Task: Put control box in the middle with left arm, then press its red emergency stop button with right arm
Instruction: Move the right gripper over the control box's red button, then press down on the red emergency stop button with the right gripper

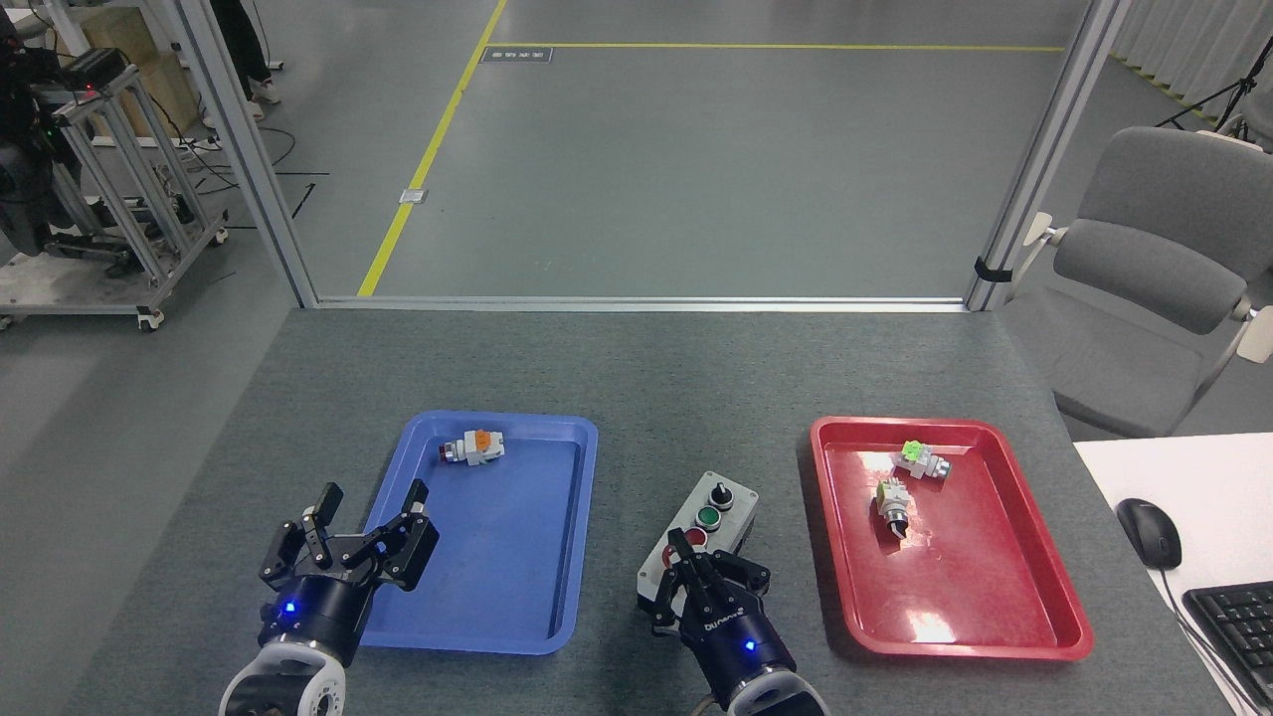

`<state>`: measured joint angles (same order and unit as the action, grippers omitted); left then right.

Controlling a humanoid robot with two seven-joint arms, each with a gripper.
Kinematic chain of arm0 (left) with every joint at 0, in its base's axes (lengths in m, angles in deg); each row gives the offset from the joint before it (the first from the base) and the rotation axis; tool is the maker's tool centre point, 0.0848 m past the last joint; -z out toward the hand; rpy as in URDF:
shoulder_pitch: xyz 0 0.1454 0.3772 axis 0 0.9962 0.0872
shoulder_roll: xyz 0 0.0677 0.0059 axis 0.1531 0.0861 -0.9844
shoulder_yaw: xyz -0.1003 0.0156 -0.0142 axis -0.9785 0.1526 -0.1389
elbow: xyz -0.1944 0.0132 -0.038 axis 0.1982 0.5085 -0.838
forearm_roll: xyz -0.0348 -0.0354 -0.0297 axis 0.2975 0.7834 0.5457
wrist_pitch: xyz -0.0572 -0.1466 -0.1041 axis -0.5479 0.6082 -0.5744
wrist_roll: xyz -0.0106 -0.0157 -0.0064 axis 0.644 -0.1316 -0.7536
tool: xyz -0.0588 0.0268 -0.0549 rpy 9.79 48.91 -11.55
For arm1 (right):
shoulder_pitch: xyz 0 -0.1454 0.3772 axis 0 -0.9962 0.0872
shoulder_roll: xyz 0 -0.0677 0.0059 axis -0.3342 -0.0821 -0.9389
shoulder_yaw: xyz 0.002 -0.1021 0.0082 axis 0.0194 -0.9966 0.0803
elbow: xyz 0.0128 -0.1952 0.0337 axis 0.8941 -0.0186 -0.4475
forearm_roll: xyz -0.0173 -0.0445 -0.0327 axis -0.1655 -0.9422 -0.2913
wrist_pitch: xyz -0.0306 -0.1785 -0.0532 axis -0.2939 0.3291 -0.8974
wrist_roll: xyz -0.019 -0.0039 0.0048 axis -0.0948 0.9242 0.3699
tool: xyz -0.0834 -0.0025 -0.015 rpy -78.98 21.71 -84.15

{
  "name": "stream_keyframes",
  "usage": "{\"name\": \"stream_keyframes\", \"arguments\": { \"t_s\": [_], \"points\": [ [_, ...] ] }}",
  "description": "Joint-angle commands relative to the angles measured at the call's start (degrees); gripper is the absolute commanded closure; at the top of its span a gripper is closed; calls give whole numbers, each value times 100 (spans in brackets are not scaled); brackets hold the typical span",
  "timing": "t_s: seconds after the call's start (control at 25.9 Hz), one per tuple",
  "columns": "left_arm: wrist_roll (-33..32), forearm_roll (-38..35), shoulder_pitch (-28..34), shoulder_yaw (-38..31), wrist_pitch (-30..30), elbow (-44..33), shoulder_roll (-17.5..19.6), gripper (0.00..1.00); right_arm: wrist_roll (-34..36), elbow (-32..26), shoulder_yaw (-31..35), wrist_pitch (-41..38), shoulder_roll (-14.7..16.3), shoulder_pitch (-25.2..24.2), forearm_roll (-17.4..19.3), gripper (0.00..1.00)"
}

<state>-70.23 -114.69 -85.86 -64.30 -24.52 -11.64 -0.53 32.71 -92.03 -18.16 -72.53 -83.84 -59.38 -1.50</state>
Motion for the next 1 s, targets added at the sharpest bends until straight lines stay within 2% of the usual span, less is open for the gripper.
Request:
{"name": "stream_keyframes", "arguments": {
  "t_s": [0.0, 0.46, 0.62, 0.81, 0.89, 0.93, 0.97],
  "points": [
    [-3, -25, 10, 8, -2, 14, 13, 1, -1, 239, -17, 12, -50, 41, -59, 100],
    [-3, -60, 27, 0, 103, 31, 48, 1, -80, 459, -105, 92, -32, 41, -24, 100],
    [32, -60, 185, 8, 103, 75, -13, 1, 8, 116, -17, 276, -49, 41, 20, 100],
    [515, -60, 203, 70, 103, 488, -259, 1, 17, -147, 53, 698, -67, 50, 11, 100],
    [515, -139, 203, 79, 112, 532, -374, 1, 8, -270, 299, 698, -67, 41, 11, 91],
    [515, -227, 203, 79, 112, 532, -365, 1, 16, -358, 422, 680, -58, 24, 11, 80],
    [498, -306, 203, 79, 103, 541, -374, 1, 16, -446, 528, 663, -58, -2, 11, 65]
  ]
}}
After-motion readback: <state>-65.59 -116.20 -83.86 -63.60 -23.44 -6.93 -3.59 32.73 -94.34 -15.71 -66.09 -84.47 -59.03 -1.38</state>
